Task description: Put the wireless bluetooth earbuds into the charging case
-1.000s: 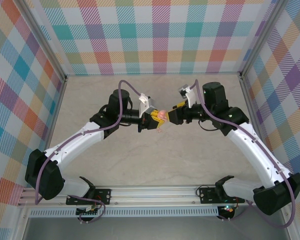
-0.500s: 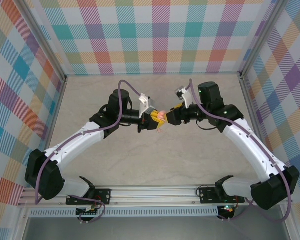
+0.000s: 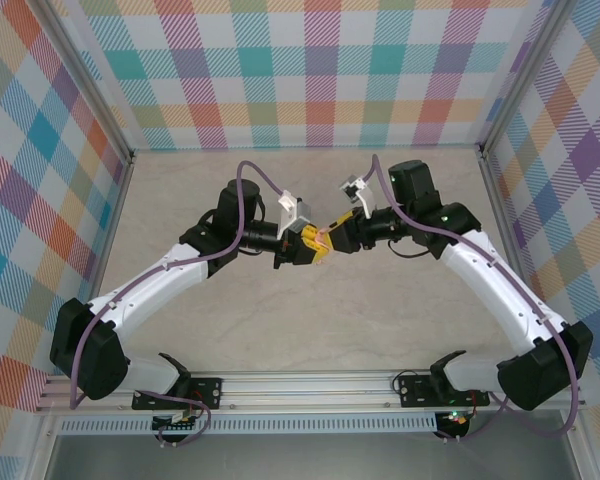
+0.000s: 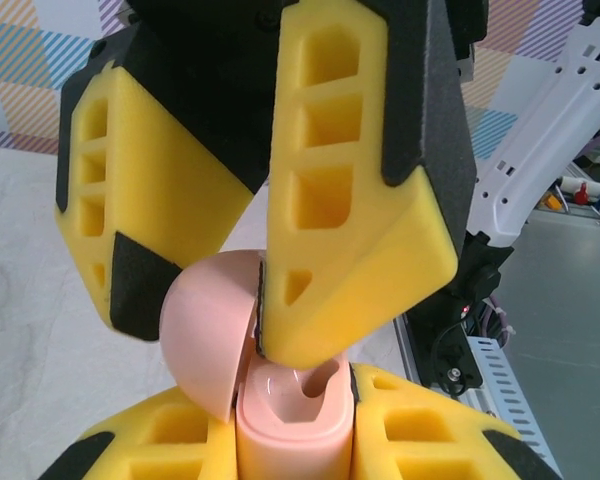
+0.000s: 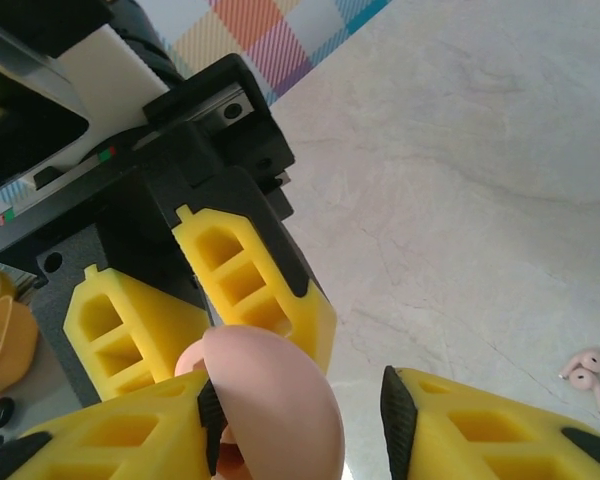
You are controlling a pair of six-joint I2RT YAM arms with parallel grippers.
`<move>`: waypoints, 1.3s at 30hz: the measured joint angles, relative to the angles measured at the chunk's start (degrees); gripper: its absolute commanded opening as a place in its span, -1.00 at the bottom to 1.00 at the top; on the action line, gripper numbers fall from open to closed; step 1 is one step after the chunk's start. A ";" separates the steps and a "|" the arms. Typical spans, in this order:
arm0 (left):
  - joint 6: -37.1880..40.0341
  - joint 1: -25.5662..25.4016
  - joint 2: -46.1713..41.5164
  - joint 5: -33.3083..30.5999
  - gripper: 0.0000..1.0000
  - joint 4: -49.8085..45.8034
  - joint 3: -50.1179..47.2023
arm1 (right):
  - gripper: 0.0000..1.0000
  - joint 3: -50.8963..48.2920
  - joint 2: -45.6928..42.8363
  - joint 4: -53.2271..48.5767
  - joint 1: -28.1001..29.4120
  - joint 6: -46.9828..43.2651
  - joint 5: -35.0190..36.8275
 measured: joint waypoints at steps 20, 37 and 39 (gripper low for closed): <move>-2.21 0.00 0.00 0.87 -0.56 3.52 0.20 | -0.61 -0.37 -1.92 2.56 0.13 0.87 0.48; -9.16 -0.04 -0.44 -0.59 -0.50 10.73 -1.42 | -0.64 -1.42 -4.11 6.95 -0.68 3.82 1.49; -9.66 -0.04 -0.44 -0.28 -0.56 10.86 -1.44 | -0.64 -1.42 -4.13 7.02 -0.72 3.91 1.46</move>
